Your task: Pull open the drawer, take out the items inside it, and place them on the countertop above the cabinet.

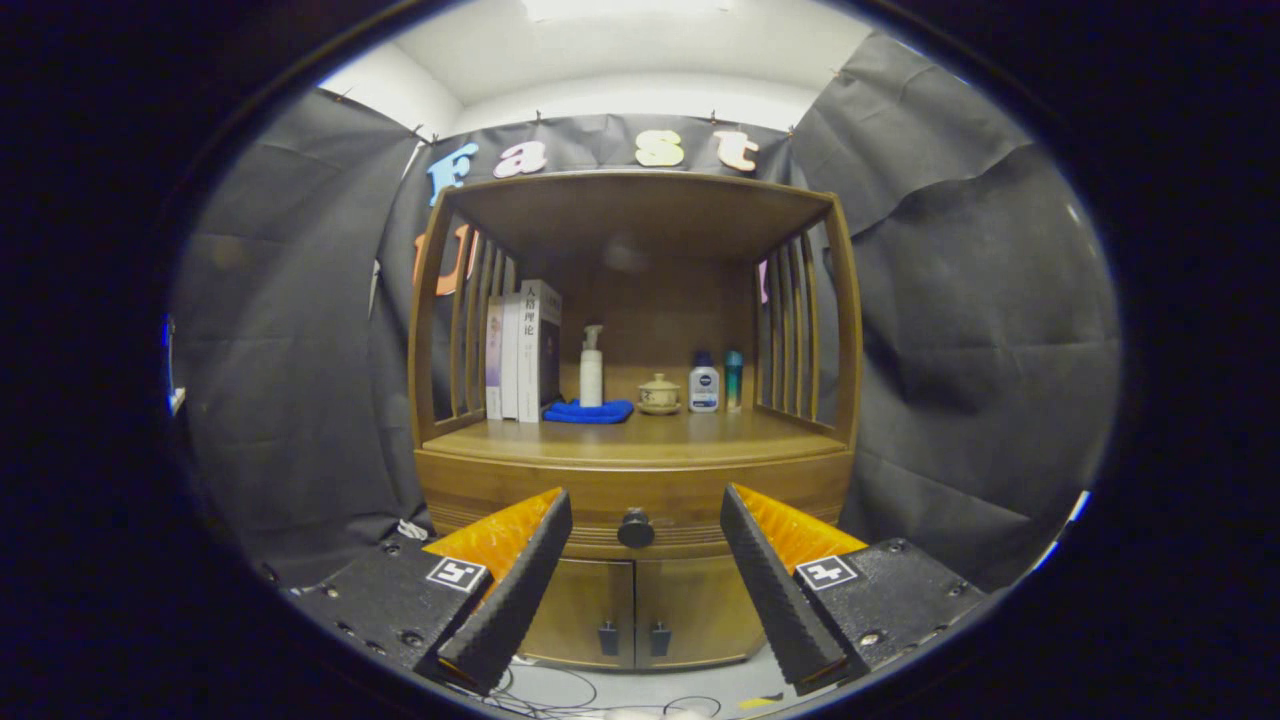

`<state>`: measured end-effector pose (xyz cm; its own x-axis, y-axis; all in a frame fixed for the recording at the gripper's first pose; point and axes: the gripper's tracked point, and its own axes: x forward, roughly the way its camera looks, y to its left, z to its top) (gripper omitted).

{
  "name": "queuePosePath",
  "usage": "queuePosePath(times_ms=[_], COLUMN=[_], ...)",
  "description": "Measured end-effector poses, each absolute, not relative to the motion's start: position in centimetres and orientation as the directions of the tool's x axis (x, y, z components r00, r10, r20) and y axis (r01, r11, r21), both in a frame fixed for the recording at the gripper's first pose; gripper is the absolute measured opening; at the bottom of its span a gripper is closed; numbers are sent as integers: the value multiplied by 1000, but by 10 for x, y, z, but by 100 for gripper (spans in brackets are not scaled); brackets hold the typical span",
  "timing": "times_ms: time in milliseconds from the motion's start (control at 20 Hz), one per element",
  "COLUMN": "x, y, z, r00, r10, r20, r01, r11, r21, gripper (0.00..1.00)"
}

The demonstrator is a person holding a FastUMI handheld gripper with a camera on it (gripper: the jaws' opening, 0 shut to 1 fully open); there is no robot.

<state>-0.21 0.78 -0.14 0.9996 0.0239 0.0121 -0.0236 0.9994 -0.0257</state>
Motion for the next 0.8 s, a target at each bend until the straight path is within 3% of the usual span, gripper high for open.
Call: queuePosePath(times_ms=[800], x=[32], y=[5], z=[-62], r00=[1000], r10=[31], r20=[0], r01=[-31], r11=[998], r21=[-59], gripper=[98])
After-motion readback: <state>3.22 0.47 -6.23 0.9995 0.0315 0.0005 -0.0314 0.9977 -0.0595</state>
